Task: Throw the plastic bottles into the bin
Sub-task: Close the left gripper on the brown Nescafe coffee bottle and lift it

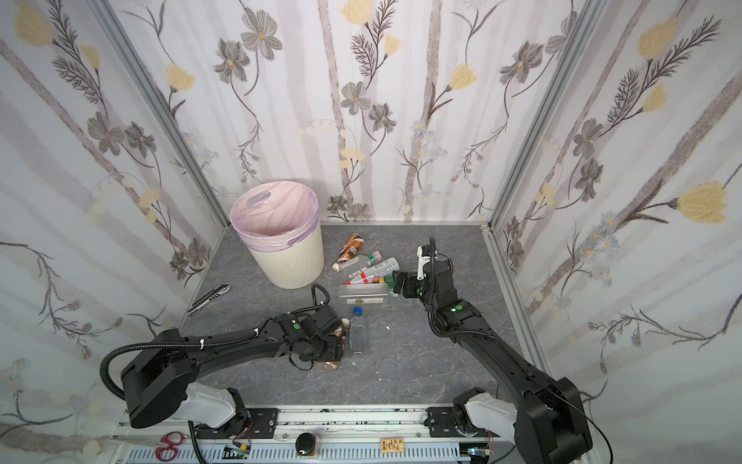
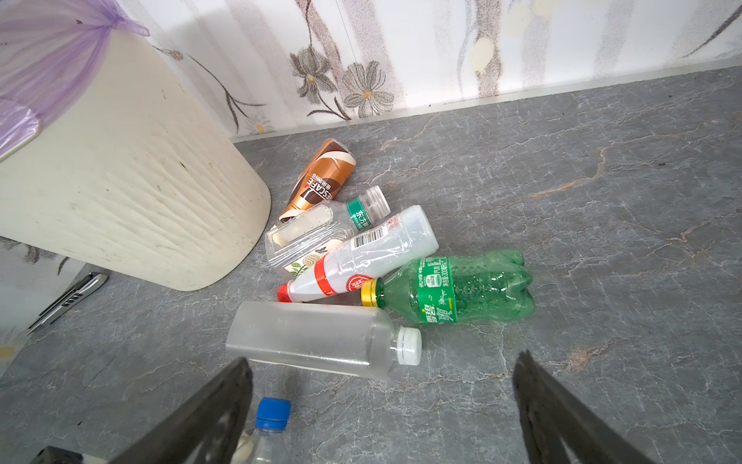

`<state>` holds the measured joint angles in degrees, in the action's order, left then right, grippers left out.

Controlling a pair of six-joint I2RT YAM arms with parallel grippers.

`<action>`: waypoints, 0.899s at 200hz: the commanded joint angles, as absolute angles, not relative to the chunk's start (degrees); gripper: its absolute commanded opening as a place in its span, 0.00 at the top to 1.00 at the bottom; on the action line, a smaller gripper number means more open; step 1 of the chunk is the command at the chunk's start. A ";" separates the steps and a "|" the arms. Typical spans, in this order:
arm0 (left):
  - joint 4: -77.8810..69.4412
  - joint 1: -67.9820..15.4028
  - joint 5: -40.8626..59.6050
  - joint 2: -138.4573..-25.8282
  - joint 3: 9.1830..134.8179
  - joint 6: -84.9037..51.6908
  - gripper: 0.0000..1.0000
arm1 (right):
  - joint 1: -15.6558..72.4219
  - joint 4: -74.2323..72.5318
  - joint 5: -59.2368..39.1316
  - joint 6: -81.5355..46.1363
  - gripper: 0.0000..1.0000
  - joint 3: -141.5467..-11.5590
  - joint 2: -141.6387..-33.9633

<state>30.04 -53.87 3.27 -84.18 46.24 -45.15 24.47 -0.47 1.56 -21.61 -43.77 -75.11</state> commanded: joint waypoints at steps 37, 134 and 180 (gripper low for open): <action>27.38 -51.73 2.90 -85.16 45.26 -42.35 0.46 | 24.53 -3.70 0.91 -22.13 0.00 -41.77 -75.39; 22.82 -43.76 3.80 -78.42 50.39 -30.92 0.51 | 24.60 -6.26 -6.48 -27.46 0.00 -46.05 -79.31; 19.20 -43.77 4.28 -83.00 61.19 -25.23 0.52 | 24.47 -7.19 -11.52 -31.78 0.00 -49.42 -79.10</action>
